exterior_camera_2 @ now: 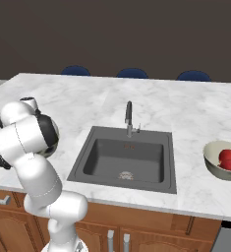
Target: Pick the onions from the cabinet and place them in one bowl. Pick the avocado from the sink and place it in the other bowl.
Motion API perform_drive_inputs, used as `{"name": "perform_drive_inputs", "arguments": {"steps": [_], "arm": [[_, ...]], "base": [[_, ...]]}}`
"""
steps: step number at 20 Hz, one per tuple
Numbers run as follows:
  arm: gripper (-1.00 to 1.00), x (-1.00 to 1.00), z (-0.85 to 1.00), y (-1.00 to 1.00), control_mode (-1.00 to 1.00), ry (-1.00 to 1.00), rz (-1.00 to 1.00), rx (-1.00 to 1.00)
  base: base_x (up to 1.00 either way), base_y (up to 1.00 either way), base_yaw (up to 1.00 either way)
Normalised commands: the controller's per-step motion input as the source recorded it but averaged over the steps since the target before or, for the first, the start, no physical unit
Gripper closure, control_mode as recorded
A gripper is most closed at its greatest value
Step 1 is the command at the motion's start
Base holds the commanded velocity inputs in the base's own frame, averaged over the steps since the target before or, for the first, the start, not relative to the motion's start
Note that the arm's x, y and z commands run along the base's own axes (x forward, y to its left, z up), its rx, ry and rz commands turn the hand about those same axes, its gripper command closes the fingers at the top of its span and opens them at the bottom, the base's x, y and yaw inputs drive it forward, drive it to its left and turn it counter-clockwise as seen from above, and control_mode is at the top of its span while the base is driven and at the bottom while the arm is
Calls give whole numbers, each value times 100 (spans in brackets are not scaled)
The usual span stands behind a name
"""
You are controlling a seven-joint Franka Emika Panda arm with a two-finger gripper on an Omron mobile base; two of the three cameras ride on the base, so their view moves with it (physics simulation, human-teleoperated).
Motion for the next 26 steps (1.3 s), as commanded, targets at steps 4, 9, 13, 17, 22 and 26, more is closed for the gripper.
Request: {"name": "perform_drive_inputs", "arguments": {"steps": [4,9,13,17,22,26], "arm": [[-100,4,0,2,-100,0,0,0],[-100,1,0,0,-100,0,0,0],[-100,1,10,0,-100,0,0,0],[-100,0,57,0,-100,0,0,0],[-100,-1,78,0,-100,2,0,0],[-100,-3,74,0,-100,0,0,0]], "base": [[0,0,0],[0,0,0],[0,0,0],[0,0,0],[0,0,0],[0,0,0]]}}
